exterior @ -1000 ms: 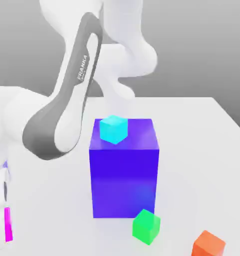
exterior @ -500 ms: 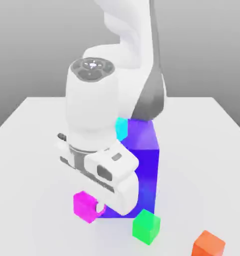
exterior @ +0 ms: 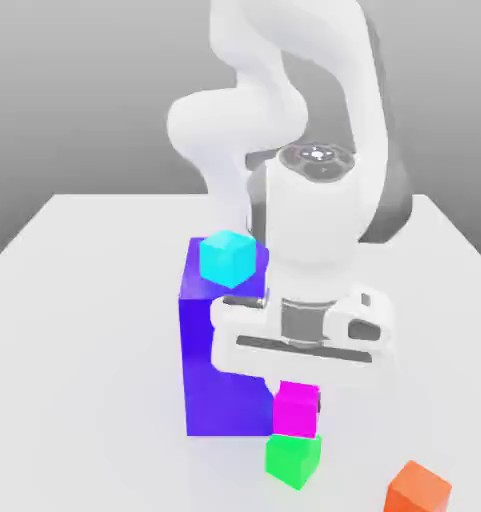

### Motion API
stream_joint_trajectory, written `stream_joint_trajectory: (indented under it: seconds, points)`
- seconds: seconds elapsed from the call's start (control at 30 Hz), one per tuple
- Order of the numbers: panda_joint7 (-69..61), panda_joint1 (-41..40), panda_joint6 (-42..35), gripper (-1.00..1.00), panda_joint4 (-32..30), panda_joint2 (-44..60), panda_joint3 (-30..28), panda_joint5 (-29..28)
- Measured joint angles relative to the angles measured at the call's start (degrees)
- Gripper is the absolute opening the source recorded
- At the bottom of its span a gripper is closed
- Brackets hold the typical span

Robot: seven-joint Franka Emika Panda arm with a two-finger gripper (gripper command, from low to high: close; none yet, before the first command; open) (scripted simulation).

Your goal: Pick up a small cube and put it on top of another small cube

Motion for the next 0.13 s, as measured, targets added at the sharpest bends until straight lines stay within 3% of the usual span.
stream_joint_trajectory:
  seconds: [0.03, 0.07, 0.13]
  points:
    - [-0.93, -0.58, 0.98, -1.00, 0.02, 1.23, 0.80, 1.28]
    - [-1.85, -1.19, 1.92, 1.00, 0.03, 2.44, 1.61, 2.56]
    - [-1.86, -1.18, 1.92, 1.00, 0.03, 2.44, 1.61, 2.56]
